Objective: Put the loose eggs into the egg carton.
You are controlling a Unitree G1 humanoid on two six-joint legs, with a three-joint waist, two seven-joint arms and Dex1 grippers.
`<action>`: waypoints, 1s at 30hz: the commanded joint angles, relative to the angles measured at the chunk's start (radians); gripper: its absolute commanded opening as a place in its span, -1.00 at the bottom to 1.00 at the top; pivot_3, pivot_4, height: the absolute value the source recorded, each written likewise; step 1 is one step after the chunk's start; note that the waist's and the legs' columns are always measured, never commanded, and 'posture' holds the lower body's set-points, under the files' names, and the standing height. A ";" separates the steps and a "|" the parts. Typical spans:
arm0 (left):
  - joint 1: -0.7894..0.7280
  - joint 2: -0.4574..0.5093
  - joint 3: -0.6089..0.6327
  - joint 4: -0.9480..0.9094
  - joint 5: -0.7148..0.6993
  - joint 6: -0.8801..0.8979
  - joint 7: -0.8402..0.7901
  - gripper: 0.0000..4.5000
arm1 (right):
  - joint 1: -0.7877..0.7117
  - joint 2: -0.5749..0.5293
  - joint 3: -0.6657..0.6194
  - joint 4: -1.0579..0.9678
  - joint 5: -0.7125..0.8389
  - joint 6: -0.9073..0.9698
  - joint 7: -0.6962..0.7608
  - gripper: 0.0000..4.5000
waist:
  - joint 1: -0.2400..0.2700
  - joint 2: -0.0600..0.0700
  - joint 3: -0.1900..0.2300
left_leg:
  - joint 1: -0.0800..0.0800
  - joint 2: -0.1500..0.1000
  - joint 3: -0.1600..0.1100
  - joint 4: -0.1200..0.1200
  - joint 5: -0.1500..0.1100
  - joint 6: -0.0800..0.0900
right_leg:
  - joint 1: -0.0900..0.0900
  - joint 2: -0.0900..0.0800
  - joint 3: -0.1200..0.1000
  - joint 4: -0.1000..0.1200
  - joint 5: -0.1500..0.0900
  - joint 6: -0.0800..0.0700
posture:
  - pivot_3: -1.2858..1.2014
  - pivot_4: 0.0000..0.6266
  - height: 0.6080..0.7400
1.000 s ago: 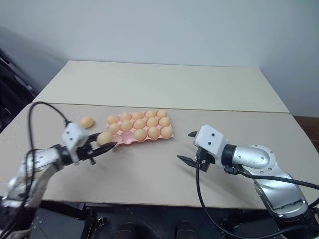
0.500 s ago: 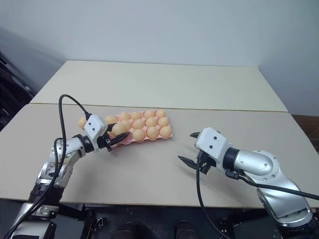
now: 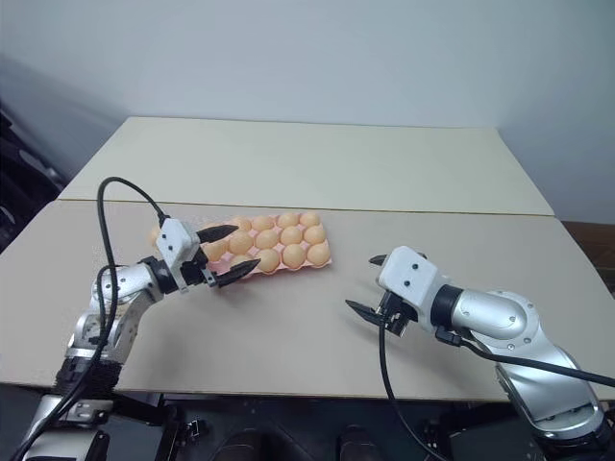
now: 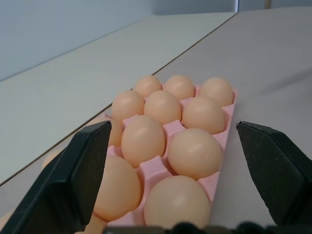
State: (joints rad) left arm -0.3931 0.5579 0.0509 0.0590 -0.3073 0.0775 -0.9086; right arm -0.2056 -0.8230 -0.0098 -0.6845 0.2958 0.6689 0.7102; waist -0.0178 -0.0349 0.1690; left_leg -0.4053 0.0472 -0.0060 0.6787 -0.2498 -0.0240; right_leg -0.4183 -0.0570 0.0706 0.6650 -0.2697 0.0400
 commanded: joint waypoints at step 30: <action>0.459 0.188 0.474 -0.161 -0.062 0.135 0.206 0.98 | -0.068 -0.009 -0.080 -0.010 0.199 -0.126 0.165 1.00 | 0.005 0.000 0.000 | 0.004 0.001 0.000 -0.001 0.000 0.000 | 0.004 0.000 -0.001 -0.001 0.000 0.000 | 0.03 -0.52 1.00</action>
State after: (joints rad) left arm 0.0977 0.7504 0.5248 -0.1214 -0.3892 0.2237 -0.7463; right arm -0.2633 -0.8203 -0.0849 -0.6809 0.4965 0.5703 0.8741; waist -0.0125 -0.0349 0.1690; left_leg -0.4010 0.0482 -0.0057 0.6778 -0.2500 -0.0239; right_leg -0.4139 -0.0571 0.0696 0.6638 -0.2698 0.0400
